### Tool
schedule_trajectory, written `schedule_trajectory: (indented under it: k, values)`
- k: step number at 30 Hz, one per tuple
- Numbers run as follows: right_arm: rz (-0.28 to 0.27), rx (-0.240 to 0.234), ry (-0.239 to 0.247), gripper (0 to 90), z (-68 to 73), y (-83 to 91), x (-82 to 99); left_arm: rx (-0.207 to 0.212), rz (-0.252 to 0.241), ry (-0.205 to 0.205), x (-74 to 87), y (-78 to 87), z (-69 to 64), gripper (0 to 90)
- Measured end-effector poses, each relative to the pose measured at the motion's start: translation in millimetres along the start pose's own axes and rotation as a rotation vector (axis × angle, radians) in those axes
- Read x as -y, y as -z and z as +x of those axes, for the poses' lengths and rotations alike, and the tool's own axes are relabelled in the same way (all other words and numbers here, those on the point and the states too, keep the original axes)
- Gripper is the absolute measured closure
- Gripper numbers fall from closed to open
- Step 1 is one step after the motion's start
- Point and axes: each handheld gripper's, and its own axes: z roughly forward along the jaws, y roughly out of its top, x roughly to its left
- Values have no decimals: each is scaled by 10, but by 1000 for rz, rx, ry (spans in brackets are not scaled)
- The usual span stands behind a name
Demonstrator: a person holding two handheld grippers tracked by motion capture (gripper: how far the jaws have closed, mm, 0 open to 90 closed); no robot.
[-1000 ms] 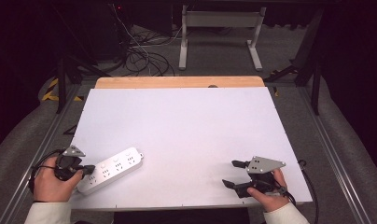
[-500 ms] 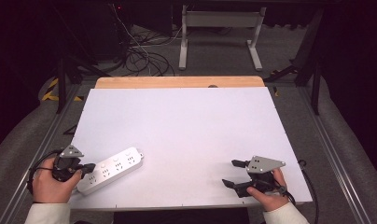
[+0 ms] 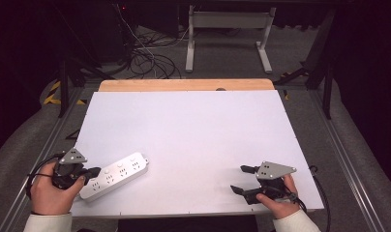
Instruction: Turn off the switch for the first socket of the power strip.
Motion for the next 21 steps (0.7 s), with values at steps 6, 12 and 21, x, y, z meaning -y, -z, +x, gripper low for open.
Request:
schedule_trajectory:
  k: [6,12,21]
  values:
    - [2,-1,2,238,2,-1,-2,12,-18,-5,-19,13,-28,900]
    - [-1,1,1,238,5,2,2,36,-128,-12,-98,76,-122,572]
    - [-4,1,2,237,6,5,-4,60,-239,-28,-142,154,-216,417]
